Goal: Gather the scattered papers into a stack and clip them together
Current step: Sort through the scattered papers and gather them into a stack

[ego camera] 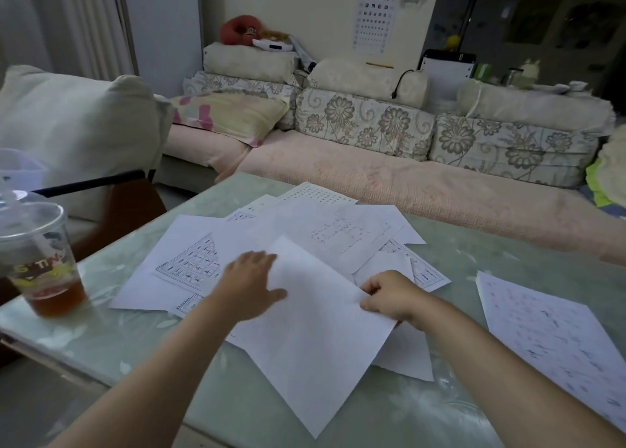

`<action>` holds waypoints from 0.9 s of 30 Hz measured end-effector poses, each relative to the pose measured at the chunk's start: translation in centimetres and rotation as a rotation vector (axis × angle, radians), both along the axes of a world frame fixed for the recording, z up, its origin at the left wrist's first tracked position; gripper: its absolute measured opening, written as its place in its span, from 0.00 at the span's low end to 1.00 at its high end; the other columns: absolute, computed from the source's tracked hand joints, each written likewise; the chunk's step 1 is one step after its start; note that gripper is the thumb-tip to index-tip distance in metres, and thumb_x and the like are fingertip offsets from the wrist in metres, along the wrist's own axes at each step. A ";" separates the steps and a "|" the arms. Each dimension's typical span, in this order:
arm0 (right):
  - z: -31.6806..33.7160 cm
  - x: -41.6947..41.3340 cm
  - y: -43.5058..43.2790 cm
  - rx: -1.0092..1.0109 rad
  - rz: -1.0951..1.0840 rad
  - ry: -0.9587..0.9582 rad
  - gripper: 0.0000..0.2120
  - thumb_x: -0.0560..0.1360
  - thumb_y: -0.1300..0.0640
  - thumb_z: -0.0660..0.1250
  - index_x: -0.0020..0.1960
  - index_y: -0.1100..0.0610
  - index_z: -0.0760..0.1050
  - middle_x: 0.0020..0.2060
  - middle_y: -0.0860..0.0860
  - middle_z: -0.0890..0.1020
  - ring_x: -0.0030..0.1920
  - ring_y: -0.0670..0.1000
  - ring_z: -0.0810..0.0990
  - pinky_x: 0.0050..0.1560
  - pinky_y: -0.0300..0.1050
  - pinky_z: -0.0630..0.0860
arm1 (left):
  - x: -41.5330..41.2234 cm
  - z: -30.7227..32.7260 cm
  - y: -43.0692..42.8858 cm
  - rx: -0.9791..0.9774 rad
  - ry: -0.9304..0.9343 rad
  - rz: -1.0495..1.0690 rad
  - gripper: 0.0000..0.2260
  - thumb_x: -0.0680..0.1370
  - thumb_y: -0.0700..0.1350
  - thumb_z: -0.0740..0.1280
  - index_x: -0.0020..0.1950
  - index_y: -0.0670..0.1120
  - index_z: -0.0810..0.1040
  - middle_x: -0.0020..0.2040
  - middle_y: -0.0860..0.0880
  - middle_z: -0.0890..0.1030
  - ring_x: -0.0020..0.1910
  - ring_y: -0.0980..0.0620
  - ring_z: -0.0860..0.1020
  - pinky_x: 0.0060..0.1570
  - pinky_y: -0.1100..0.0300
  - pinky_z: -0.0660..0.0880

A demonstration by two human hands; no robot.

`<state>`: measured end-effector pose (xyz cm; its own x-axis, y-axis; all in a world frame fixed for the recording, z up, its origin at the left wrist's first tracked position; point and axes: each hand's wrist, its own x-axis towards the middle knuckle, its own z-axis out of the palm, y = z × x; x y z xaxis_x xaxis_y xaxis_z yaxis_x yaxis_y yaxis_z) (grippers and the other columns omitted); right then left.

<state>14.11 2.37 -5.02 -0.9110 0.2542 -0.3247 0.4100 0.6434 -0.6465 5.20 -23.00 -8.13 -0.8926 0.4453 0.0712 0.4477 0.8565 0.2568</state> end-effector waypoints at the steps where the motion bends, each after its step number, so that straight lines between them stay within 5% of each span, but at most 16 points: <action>1: -0.3 0.3 0.2 -0.041 0.010 0.042 0.07 0.75 0.64 0.69 0.47 0.53 0.82 0.46 0.54 0.85 0.41 0.51 0.83 0.35 0.43 0.79 | -0.4 0.0 -0.6 -0.016 0.000 0.077 0.36 0.75 0.64 0.64 0.78 0.50 0.56 0.78 0.48 0.59 0.76 0.46 0.56 0.72 0.49 0.56; 4: -1.2 0.8 0.6 -0.110 0.044 0.080 0.08 0.75 0.65 0.68 0.48 0.54 0.81 0.47 0.54 0.86 0.45 0.51 0.84 0.52 0.48 0.81 | -1.1 0.0 -1.4 0.096 -0.113 0.231 0.36 0.75 0.59 0.68 0.76 0.49 0.57 0.71 0.46 0.67 0.70 0.43 0.66 0.67 0.48 0.64; 6: -1.7 0.6 0.9 -0.002 0.081 0.047 0.05 0.73 0.61 0.69 0.47 0.57 0.82 0.46 0.54 0.86 0.42 0.50 0.83 0.47 0.45 0.80 | -1.6 0.1 -1.4 0.263 -0.205 0.282 0.35 0.75 0.49 0.70 0.77 0.48 0.56 0.66 0.46 0.73 0.64 0.43 0.71 0.61 0.51 0.70; 8: -1.8 -0.3 1.0 0.196 0.107 0.047 0.08 0.71 0.53 0.69 0.47 0.54 0.82 0.44 0.48 0.84 0.42 0.47 0.81 0.43 0.41 0.75 | -2.0 0.1 -1.3 0.371 -0.220 0.307 0.26 0.75 0.40 0.67 0.73 0.47 0.66 0.60 0.48 0.77 0.56 0.47 0.75 0.52 0.56 0.72; 11: -1.9 -2.7 0.6 0.364 0.104 0.189 0.13 0.73 0.46 0.69 0.57 0.46 0.78 0.55 0.46 0.76 0.57 0.48 0.76 0.56 0.42 0.72 | -2.3 0.1 -1.0 0.326 -0.142 0.288 0.18 0.74 0.34 0.62 0.59 0.50 0.79 0.55 0.49 0.80 0.47 0.50 0.74 0.43 0.59 0.71; 18: -3.5 -9.3 0.0 0.536 0.183 0.084 0.34 0.79 0.41 0.61 0.79 0.54 0.56 0.79 0.52 0.55 0.78 0.54 0.54 0.76 0.52 0.57 | -3.2 -0.1 -0.4 0.076 0.108 0.241 0.21 0.77 0.37 0.62 0.68 0.53 0.72 0.60 0.49 0.76 0.60 0.46 0.73 0.51 0.54 0.71; 21: -4.5 -10.3 0.5 0.599 0.177 0.065 0.33 0.80 0.38 0.58 0.78 0.55 0.60 0.77 0.52 0.64 0.75 0.56 0.62 0.73 0.53 0.62 | -2.6 -0.2 0.5 -0.077 0.212 0.200 0.23 0.77 0.51 0.67 0.71 0.50 0.68 0.66 0.47 0.70 0.65 0.45 0.68 0.60 0.51 0.68; 24: -5.2 -10.7 0.9 0.697 0.168 0.209 0.22 0.81 0.44 0.59 0.69 0.55 0.70 0.64 0.54 0.77 0.65 0.58 0.74 0.61 0.51 0.73 | -1.6 -0.6 1.9 -0.235 -0.023 0.113 0.34 0.71 0.70 0.62 0.70 0.51 0.68 0.68 0.47 0.68 0.67 0.45 0.65 0.63 0.48 0.65; 27: -5.5 -10.4 1.2 0.838 0.180 0.340 0.14 0.79 0.58 0.58 0.63 0.57 0.73 0.53 0.56 0.82 0.53 0.60 0.80 0.44 0.47 0.75 | -1.0 -1.3 2.6 -0.261 -0.215 -0.010 0.45 0.68 0.74 0.63 0.77 0.50 0.57 0.78 0.47 0.56 0.76 0.46 0.54 0.73 0.44 0.54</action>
